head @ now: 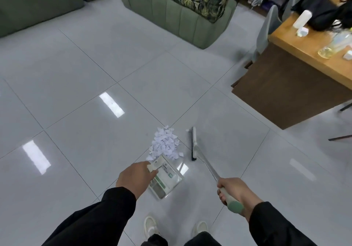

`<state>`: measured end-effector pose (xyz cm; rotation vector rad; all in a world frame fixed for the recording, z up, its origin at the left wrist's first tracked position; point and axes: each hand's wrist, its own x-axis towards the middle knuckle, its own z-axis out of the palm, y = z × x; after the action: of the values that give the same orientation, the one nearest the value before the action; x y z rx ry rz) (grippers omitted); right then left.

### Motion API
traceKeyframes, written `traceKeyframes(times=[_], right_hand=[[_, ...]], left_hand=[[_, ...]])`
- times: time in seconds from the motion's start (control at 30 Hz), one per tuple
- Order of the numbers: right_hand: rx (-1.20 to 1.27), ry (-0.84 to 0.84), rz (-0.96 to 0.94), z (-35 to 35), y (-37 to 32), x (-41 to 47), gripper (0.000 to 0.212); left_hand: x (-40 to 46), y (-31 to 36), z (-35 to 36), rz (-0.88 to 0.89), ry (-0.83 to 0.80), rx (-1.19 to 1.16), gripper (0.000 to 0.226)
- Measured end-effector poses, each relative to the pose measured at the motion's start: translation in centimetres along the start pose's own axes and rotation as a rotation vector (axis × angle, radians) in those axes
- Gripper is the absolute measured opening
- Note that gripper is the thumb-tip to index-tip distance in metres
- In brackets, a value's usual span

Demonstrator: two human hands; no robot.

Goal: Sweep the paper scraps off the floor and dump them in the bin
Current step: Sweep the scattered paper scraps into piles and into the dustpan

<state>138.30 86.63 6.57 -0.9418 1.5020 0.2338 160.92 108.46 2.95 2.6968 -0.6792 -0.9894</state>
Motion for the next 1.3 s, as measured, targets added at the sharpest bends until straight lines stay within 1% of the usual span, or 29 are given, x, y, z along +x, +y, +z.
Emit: traceKeyframes(times=[0.17, 0.23, 0.27, 0.33, 0.37, 0.43, 0.47, 0.5, 0.53, 0.57, 0.63, 0.77, 0.9, 0.97, 1.0, 1.07, 1.1, 1.13, 1.17, 1.23, 1.27, 1.3], right_hand=[[-0.176, 0.076, -0.042, -2.1, -2.8, 3.7, 0.004], [-0.246, 0.060, -0.053, -2.2, -4.7, 6.3, 0.003], [-0.248, 0.074, -0.054, -2.3, -4.6, 6.9, 0.003], [-0.330, 0.040, -0.055, -2.0, -6.4, 9.2, 0.005], [-0.346, 0.046, -0.058, -1.9, -6.2, 9.5, 0.006], [-0.444, -0.031, -0.056, -1.5, -8.0, 11.3, 0.006], [-0.456, -0.045, -0.051, -1.1, -7.9, 11.3, 0.005], [-0.510, -0.085, -0.041, -1.4, -8.9, 11.8, 0.004], [-0.565, -0.120, -0.036, -1.4, -9.5, 11.7, 0.004], [-0.560, -0.145, -0.024, -1.0, -9.3, 11.2, 0.006], [-0.568, -0.215, -0.022, -2.6, -11.3, 10.8, 0.008], [-0.542, -0.239, -0.053, -5.0, -13.5, 9.3, 0.005], [-0.603, -0.258, -0.136, -7.0, -14.8, 7.5, 0.007], [-0.612, -0.260, -0.167, -7.6, -15.3, 6.7, 0.009], [-0.639, -0.284, -0.187, -7.4, -15.6, 6.1, 0.010], [-0.649, -0.288, -0.227, -7.5, -16.0, 5.6, 0.011], [-0.696, -0.313, -0.256, -6.7, -15.8, 4.9, 0.012], [-0.745, -0.322, -0.282, -6.2, -15.6, 4.5, 0.012], [-0.743, -0.315, -0.290, -6.4, -15.6, 4.6, 0.012], [-0.859, -0.376, -0.339, -4.4, -14.3, 3.2, 0.013], [-0.856, -0.370, -0.346, -4.4, -14.5, 3.5, 0.014], [-0.932, -0.420, -0.380, -3.1, -13.0, 2.3, 0.014]], left_hand=[[0.4, -0.4, -1.1, -0.034, 0.045, -0.042, 0.039], [0.1, -0.4, -1.5, -0.089, 0.081, -0.075, 0.033], [-0.3, -0.6, -1.5, -0.089, 0.086, -0.085, 0.033], [-0.6, -0.3, -1.6, -0.157, 0.123, -0.113, 0.037], [-0.9, -0.3, -1.7, -0.150, 0.126, -0.117, 0.037], [-1.3, 0.7, -1.7, -0.229, 0.160, -0.148, 0.035], [-1.4, 0.8, -2.1, -0.221, 0.158, -0.147, 0.034], [-1.7, 1.7, -2.0, -0.254, 0.173, -0.149, 0.033], [-2.0, 2.3, -1.9, -0.300, 0.177, -0.157, 0.032], [-2.4, 2.1, -2.0, -0.313, 0.185, -0.175, 0.031], [-2.5, 3.9, -1.5, -0.380, 0.214, -0.209, 0.029], [-2.0, 4.9, -1.0, -0.451, 0.255, -0.223, 0.029], [-3.1, 5.9, 0.8, -0.556, 0.287, -0.311, 0.027], [-3.6, 6.2, 1.6, -0.587, 0.317, -0.357, 0.032], [-4.7, 6.2, 2.4, -0.635, 0.333, -0.399, 0.034], [-5.2, 6.5, 3.1, -0.652, 0.368, -0.439, 0.036], [-6.9, 6.2, 4.2, -0.702, 0.382, -0.474, 0.036], [-8.0, 6.2, 4.9, -0.729, 0.397, -0.488, 0.036], [-7.7, 6.5, 5.0, -0.711, 0.404, -0.471, 0.035], [-11.4, 6.2, 6.8, -0.794, 0.440, -0.533, 0.032], [-10.8, 6.6, 6.6, -0.785, 0.458, -0.538, 0.031], [-13.8, 6.4, 8.0, -0.848, 0.477, -0.592, 0.029]])
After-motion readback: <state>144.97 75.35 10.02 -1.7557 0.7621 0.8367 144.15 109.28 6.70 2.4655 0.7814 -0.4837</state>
